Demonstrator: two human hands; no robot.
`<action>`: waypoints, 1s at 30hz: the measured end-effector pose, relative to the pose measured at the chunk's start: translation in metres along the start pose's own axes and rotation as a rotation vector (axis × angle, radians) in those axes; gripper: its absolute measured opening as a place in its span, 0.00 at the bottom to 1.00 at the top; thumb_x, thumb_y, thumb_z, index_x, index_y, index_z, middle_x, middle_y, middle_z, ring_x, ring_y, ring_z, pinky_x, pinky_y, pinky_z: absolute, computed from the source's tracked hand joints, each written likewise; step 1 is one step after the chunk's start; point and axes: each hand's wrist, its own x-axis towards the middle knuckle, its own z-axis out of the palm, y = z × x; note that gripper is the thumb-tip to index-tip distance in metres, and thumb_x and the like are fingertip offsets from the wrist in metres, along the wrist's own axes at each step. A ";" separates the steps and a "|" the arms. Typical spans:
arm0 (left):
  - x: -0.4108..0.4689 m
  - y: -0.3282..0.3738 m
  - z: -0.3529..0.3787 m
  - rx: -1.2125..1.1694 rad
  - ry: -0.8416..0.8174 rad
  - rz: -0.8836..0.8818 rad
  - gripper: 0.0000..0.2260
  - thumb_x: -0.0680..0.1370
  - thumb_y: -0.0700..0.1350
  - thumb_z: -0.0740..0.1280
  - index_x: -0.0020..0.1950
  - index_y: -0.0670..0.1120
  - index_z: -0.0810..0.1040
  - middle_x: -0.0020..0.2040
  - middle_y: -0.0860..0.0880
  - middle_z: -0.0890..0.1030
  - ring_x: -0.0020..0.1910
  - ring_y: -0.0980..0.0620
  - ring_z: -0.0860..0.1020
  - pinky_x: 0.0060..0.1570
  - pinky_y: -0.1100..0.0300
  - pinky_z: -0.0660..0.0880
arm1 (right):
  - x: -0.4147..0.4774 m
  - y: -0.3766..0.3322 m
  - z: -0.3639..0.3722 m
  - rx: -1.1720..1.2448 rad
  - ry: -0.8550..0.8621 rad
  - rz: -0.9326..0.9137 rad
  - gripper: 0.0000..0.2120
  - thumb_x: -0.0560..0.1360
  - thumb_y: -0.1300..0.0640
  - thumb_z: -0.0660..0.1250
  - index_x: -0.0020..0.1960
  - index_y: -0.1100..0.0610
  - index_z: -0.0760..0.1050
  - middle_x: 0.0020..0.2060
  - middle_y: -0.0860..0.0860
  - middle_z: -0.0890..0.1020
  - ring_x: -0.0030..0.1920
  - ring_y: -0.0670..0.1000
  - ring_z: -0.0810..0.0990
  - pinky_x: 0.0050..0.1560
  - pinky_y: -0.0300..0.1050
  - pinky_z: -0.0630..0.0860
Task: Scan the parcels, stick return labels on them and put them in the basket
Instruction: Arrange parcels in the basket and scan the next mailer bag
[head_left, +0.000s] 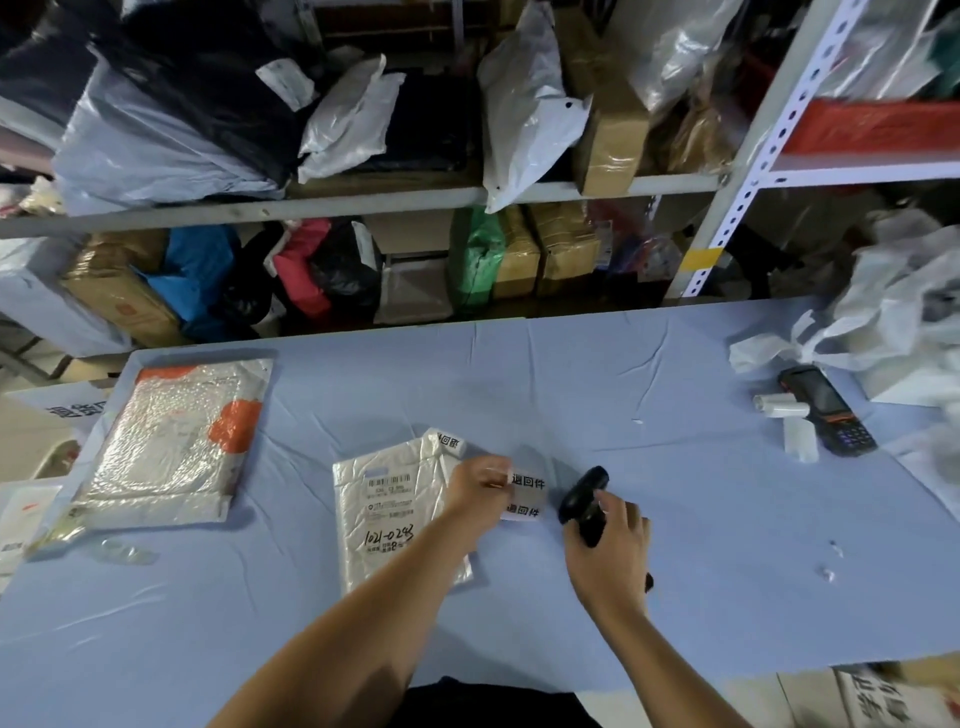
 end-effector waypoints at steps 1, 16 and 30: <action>-0.002 0.002 0.000 -0.019 -0.025 0.033 0.20 0.71 0.29 0.68 0.49 0.55 0.81 0.46 0.48 0.82 0.37 0.54 0.80 0.29 0.60 0.75 | -0.003 -0.006 0.000 0.098 -0.002 -0.016 0.17 0.74 0.55 0.70 0.62 0.54 0.74 0.57 0.50 0.76 0.59 0.52 0.73 0.52 0.42 0.68; -0.047 0.018 -0.071 -0.135 -0.020 0.237 0.26 0.71 0.34 0.74 0.55 0.65 0.81 0.46 0.51 0.84 0.34 0.60 0.79 0.32 0.69 0.73 | -0.015 -0.045 0.028 0.207 -0.348 -0.159 0.02 0.79 0.51 0.67 0.49 0.47 0.78 0.42 0.39 0.82 0.46 0.37 0.79 0.43 0.27 0.71; -0.050 0.010 -0.075 0.582 0.043 0.651 0.13 0.75 0.46 0.73 0.58 0.57 0.82 0.57 0.65 0.78 0.62 0.62 0.71 0.63 0.55 0.67 | -0.022 -0.060 0.028 0.277 -0.382 -0.353 0.08 0.82 0.52 0.63 0.45 0.43 0.75 0.45 0.44 0.83 0.50 0.48 0.81 0.55 0.53 0.77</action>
